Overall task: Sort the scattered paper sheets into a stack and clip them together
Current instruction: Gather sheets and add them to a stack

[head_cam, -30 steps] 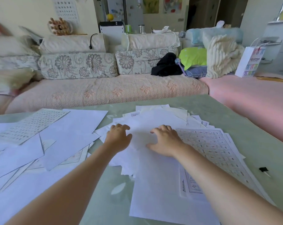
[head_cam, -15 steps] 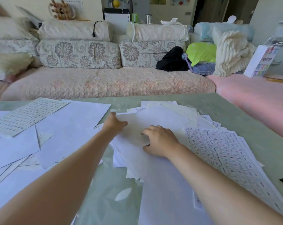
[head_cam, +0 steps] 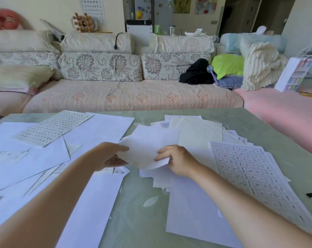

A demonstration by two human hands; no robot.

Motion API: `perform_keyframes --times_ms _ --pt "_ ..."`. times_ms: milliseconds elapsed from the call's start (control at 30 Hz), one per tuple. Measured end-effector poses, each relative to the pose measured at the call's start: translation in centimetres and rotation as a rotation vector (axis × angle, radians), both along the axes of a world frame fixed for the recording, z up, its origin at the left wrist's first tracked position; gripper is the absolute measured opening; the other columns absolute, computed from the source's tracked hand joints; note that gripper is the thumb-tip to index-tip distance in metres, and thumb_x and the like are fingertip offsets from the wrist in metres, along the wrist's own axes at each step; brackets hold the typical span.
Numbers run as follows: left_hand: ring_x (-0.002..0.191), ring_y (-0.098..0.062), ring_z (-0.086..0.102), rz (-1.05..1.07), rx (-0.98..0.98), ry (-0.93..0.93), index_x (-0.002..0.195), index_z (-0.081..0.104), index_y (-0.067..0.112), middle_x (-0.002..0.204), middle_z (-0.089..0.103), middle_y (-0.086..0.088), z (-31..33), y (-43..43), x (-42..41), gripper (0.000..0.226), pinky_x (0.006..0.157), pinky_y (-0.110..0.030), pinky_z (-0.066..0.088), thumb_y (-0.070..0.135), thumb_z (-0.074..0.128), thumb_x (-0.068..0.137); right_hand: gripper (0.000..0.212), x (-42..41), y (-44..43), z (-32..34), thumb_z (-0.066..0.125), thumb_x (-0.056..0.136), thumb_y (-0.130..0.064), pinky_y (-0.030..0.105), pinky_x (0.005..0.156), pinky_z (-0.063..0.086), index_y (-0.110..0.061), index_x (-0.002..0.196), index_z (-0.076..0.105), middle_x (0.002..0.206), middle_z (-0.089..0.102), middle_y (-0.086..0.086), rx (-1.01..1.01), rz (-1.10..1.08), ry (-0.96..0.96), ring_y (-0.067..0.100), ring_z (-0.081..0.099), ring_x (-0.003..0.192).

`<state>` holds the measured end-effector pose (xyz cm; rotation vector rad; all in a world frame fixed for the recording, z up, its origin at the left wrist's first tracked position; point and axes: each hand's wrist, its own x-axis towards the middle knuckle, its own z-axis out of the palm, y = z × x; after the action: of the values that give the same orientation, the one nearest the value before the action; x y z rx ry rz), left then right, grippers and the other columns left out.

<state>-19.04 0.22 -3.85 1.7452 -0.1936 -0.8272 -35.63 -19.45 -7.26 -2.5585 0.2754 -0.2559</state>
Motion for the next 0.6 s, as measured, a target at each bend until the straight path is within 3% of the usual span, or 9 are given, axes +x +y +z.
perform_keyframes --times_ms 67,133,200,300,367,400,467,533,600 --pt "0.066 -0.025 0.071 0.005 0.109 -0.087 0.112 0.064 -0.003 0.093 0.068 -0.018 -0.7 2.2 -0.1 0.038 0.054 -0.028 0.06 -0.005 0.07 0.074 0.056 -0.4 1.3 0.0 0.054 0.083 0.004 0.01 0.102 0.028 -0.024 0.13 0.066 0.144 0.053 -0.002 0.077 -0.025 0.052 0.012 0.045 0.135" --pt "0.073 -0.027 0.07 0.049 0.369 -0.381 0.114 0.064 0.006 0.094 0.067 -0.014 -1.1 3.7 -0.1 0.04 0.057 -0.032 0.061 -0.004 0.06 0.076 0.063 -0.9 1.7 -0.1 0.069 0.085 -0.02 0.017 0.11 0.026 -0.027 0.145 0.049 0.151 0.041 -0.004 0.049 -0.076 0.129 0.013 0.034 0.142" --pt "0.08 -0.028 0.067 -0.001 0.61 -0.62 0.117 0.057 0.013 0.091 0.064 -0.008 -1.1 4.5 -0.4 0.043 0.062 -0.032 0.059 0.002 0.053 0.075 0.075 -1.7 1.6 0.0 0.071 0.083 -0.041 0.029 0.117 0.023 -0.029 0.15 0.039 0.155 0.032 -0.003 -0.04 -0.147 0.226 0.017 0.023 0.146" --pt "0.11 -0.03 0.054 -0.122 0.847 -0.693 0.131 0.041 0.011 0.116 0.055 -0.01 -1.1 4.9 -1.6 0.06 0.082 -0.033 0.049 0.015 0.067 0.077 0.067 -2.6 0.7 0.3 0.065 0.089 -0.043 0.029 0.118 0.02 -0.026 0.149 0.039 0.155 0.032 -0.002 -0.081 -0.204 0.208 0.019 0.022 0.146" --pt "0.125 -0.03 0.04 -0.174 1.024 -0.869 0.14 0.031 0.017 0.134 0.043 -0.009 -1.3 4.4 -2.6 0.076 0.093 -0.037 0.042 0.032 0.07 0.076 0.058 -2.8 -0.2 0.5 0.058 0.093 -0.035 0.032 0.118 0.023 -0.024 0.148 0.042 0.154 0.036 -0.002 -0.077 -0.258 0.173 0.019 0.026 0.145" --pt "0.13 -0.029 0.034 -0.206 1.028 -0.996 0.144 0.027 0.022 0.143 0.037 -0.007 -1.4 4.0 -2.9 0.081 0.098 -0.038 0.037 0.038 0.069 0.077 0.056 -2.8 -0.8 0.6 0.055 0.094 -0.032 0.034 0.117 0.025 -0.023 0.147 0.042 0.154 0.037 -0.001 -0.08 -0.29 0.168 0.02 0.027 0.144" --pt "0.14 -0.027 0.024 -0.323 0.847 -1.158 0.149 0.026 0.032 0.156 0.026 -0.003 -1.5 2.5 -3.7 0.079 0.11 -0.04 0.026 0.047 0.064 0.081 0.056 -2.8 -2.0 0.5 0.052 0.094 -0.029 0.036 0.116 0.028 -0.022 0.148 0.041 0.153 0.037 0.0 -0.096 -0.326 0.202 0.022 0.028 0.144" --pt "0.148 -0.022 0.012 -0.516 0.691 -1.154 0.15 0.029 0.038 0.162 0.016 0.001 -1.9 0.6 -4.7 0.07 0.116 -0.042 0.015 0.054 0.057 0.088 0.06 -2.6 -3.1 0.2 0.051 0.093 -0.03 0.036 0.116 0.029 -0.021 0.15 0.037 0.155 0.036 0.002 -0.104 -0.337 0.26 0.022 0.028 0.144" --pt "0.15 -0.021 -0.001 -0.687 0.681 -1.033 0.152 0.022 0.039 0.164 0.003 0.002 -2.7 -0.9 -5.8 0.073 0.118 -0.045 0.01 0.061 0.051 0.089 0.063 -2.1 -4.1 -0.1 0.05 0.094 -0.035 0.036 0.116 0.03 -0.019 0.152 0.032 0.155 0.034 0.003 -0.128 -0.345 0.303 0.023 0.029 0.144"
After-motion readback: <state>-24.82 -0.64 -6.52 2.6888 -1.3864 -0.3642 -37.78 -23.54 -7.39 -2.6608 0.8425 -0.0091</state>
